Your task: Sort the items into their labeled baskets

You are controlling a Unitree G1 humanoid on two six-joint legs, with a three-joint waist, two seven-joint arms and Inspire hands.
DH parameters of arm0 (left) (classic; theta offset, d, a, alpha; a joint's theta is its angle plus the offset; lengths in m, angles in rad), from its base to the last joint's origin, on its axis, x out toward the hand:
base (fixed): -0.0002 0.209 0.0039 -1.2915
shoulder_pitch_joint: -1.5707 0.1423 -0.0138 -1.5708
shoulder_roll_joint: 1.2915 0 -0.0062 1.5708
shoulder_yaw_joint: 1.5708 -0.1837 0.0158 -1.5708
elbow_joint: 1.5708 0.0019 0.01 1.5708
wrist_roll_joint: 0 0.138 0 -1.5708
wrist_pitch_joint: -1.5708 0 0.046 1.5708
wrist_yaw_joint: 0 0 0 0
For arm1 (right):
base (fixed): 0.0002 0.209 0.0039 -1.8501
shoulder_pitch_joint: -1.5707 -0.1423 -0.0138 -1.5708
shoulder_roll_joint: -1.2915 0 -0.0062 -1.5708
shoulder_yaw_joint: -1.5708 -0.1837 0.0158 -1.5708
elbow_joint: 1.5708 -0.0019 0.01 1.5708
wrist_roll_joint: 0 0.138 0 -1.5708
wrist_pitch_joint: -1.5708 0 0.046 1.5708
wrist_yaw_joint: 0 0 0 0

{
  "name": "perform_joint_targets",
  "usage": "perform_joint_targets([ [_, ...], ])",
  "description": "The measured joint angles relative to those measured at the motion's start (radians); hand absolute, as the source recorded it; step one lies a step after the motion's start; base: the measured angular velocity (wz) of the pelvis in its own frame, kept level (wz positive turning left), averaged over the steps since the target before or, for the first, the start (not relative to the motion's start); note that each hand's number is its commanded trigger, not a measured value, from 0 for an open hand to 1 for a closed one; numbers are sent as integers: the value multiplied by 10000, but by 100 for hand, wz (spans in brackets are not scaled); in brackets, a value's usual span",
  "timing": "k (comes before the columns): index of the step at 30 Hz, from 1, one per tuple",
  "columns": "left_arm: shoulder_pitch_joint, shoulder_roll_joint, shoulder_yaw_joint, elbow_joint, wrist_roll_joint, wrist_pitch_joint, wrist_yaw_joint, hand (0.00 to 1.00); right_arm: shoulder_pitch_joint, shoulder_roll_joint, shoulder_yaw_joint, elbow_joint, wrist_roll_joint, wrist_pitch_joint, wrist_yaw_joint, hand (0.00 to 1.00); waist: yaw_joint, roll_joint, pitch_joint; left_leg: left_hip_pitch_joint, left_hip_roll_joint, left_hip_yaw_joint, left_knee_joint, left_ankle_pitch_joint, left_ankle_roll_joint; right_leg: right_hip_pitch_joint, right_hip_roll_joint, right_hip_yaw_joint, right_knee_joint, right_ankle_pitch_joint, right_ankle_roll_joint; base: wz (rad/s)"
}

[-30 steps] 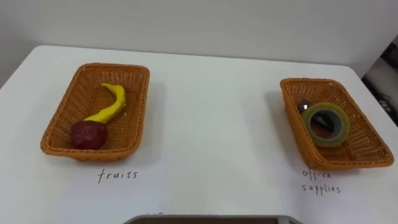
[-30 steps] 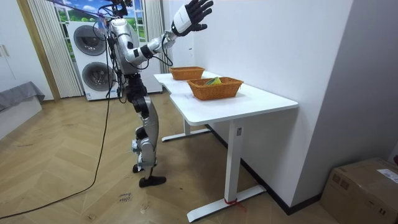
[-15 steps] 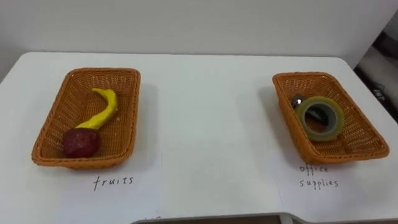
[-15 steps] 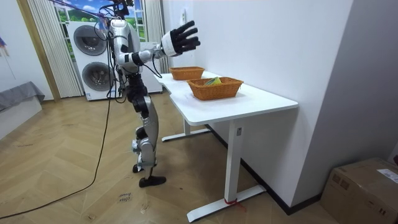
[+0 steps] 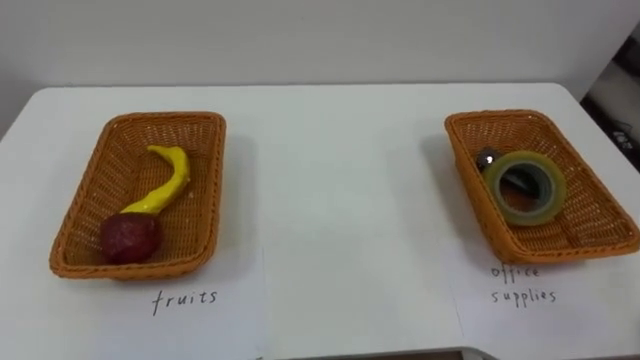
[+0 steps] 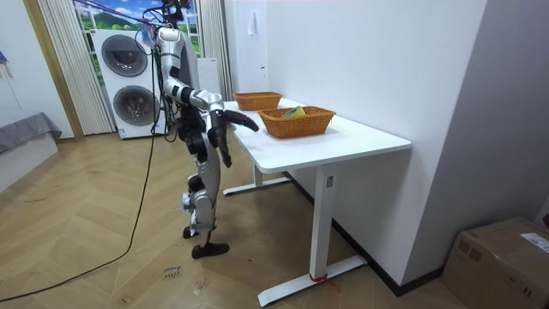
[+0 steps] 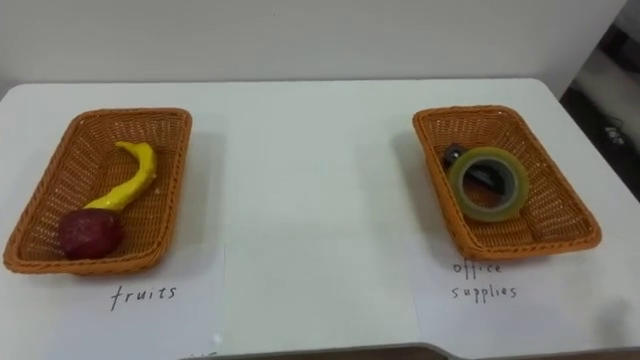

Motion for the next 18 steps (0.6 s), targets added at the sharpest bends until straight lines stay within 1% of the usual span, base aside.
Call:
perform_joint_targets([
  [2,93,-5,-2,-44,-17,-22,15,0,304,149,-2,137,237,-98,-91,0,-46,53,-30,1,1,-8,-18,-2,0,-1,5,32,1,-21,-1,0],
  [3,105,-6,-1,-46,-39,-23,34,0,380,179,-7,518,489,-196,-74,0,-76,77,-46,20,1,-12,-26,-2,0,9,8,49,7,-27,-2,0],
  [4,101,-10,-2,-46,-90,-23,35,0,383,185,-39,924,885,-217,-60,0,-128,89,-52,34,1,-12,-34,-2,0,16,8,53,13,-28,-3,0],
  [7,90,-12,-2,-46,-136,-40,32,0,397,213,-41,1710,1931,-245,28,0,-225,131,-50,59,-1,1,-32,-2,0,16,8,99,25,-31,-6,-2],
  [9,61,-12,-1,-42,-120,-66,4,0,430,227,9,2380,2230,-335,168,0,-225,126,-47,77,-8,3,-29,-2,0,26,12,151,37,-64,-6,0],
  [11,79,-25,-1,-43,-120,-121,-13,0,471,320,24,3044,2300,-376,247,0,-232,134,-43,93,-10,1,-22,-3,-2,27,10,161,87,-108,-9,0],
  [13,57,-64,-3,-42,-127,-167,-27,0,632,572,28,3518,2306,-376,272,0,-217,117,-53,107,-16,-3,-20,-2,-4,-4,-8,151,183,-175,-13,0],
  [16,110,-72,-5,-10,-135,-166,-70,0,756,887,111,3910,2465,-378,222,0,-219,167,-25,113,-9,-5,-18,-4,-9,-7,-2,153,182,-184,-22,0],
  [18,53,-111,-10,-3,-145,-163,-90,0,697,892,257,4631,2413,-372,366,0,-234,169,-26,123,-15,-13,-20,-8,-10,1,-5,153,178,-189,-16,0],
])
